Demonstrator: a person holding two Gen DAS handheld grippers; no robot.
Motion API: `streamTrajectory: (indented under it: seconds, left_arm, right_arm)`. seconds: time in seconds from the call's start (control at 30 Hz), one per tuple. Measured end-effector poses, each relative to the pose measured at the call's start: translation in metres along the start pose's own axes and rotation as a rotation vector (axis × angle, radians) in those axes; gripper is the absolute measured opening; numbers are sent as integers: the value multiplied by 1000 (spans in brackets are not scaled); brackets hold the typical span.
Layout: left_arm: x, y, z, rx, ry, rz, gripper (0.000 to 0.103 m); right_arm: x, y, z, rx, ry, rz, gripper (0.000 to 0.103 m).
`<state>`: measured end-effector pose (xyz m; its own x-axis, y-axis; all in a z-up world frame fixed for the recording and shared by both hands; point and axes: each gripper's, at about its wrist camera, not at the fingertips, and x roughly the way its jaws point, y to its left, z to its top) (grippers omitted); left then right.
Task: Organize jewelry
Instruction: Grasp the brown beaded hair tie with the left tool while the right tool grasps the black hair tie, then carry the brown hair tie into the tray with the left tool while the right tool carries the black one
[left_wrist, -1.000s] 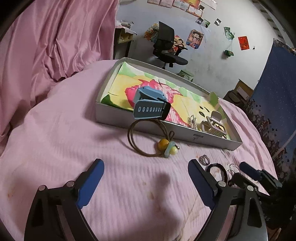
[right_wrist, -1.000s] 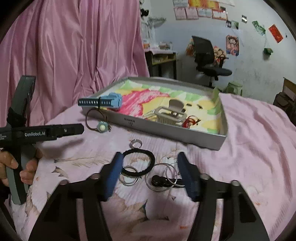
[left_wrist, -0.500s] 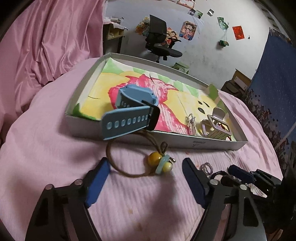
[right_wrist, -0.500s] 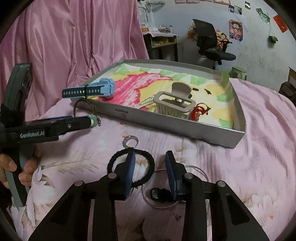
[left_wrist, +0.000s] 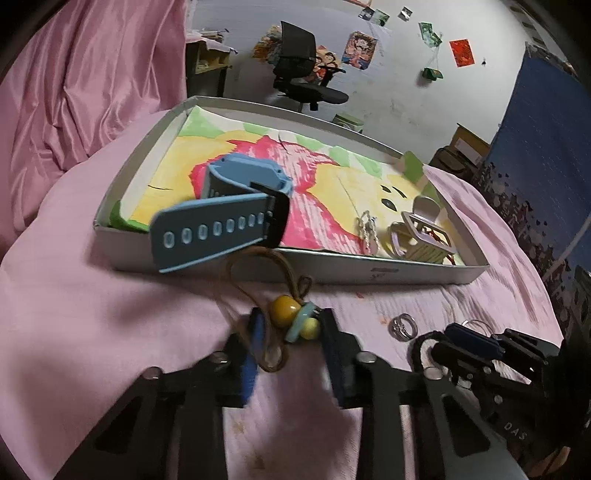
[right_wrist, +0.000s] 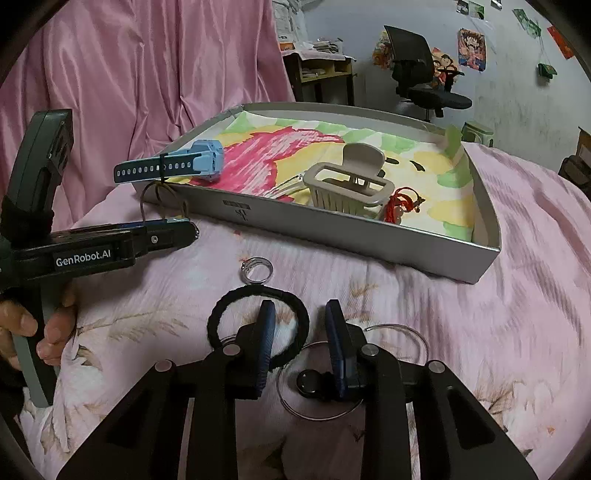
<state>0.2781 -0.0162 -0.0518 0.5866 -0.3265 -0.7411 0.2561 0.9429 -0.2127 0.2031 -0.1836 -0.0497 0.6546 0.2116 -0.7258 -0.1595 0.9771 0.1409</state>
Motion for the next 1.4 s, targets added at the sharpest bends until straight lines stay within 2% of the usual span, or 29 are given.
streamTrajectory:
  seconds: [0.2, 0.57, 0.8, 1.1, 1.4]
  left_arm:
    - [-2, -2, -2, 5, -8, -15, 26]
    - [-30, -25, -9, 73, -86, -28, 26]
    - [-43, -34, -10, 108, -140, -32, 26]
    - [-63, -42, -1, 61, -214, -28, 26]
    - [-59, -47, 22, 28, -251, 4, 26]
  right_arm:
    - [1, -3, -2, 13, 6, 19, 8]
    - [-10, -8, -5, 28, -41, 73, 5]
    - [-31, -14, -5, 58, -150, 96, 5]
    - [-57, -29, 4, 125, -341, 70, 5]
    - [-56, -53, 19, 209, -417, 8, 5]
